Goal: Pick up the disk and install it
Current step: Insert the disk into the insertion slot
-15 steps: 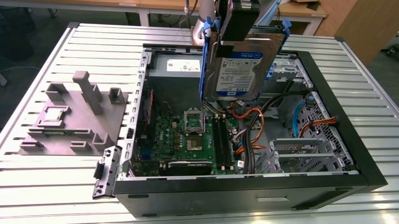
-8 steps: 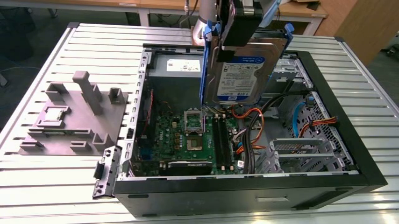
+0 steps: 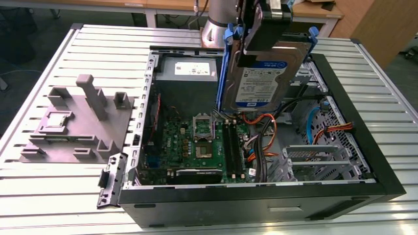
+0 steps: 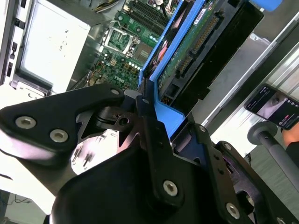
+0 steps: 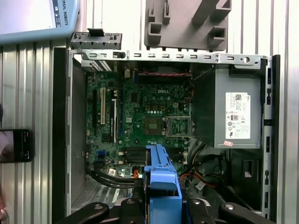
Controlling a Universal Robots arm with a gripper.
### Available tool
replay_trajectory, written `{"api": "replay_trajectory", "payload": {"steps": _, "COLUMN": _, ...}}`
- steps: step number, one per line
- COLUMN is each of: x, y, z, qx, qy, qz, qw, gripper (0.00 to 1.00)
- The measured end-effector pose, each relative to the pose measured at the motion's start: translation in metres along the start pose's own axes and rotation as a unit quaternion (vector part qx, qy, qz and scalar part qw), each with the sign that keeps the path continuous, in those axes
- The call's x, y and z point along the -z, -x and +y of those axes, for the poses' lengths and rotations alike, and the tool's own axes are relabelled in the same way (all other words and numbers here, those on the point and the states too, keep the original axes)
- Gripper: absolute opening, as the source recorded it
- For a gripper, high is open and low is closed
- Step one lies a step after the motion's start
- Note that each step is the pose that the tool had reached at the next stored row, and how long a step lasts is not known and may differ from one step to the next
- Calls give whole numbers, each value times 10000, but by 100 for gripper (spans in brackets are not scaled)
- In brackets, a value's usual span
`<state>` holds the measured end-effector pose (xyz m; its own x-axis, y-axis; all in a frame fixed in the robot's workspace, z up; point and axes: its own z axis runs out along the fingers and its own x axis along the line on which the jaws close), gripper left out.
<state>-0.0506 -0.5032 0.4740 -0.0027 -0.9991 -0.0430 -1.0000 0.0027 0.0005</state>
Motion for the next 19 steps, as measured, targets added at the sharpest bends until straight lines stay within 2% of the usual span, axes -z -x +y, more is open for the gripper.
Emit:
{"api": "replay_trajectory", "payload": {"steps": 8, "x": 0, "y": -6, "z": -4, "qx": 0, "qy": 0, "qz": 0, "qw": 10000, "gripper": 37}}
{"api": "replay_trajectory", "payload": {"steps": 19, "x": 2, "y": -55, "z": -4, "qx": 0, "qy": 0, "qz": 0, "qw": 10000, "gripper": 37}}
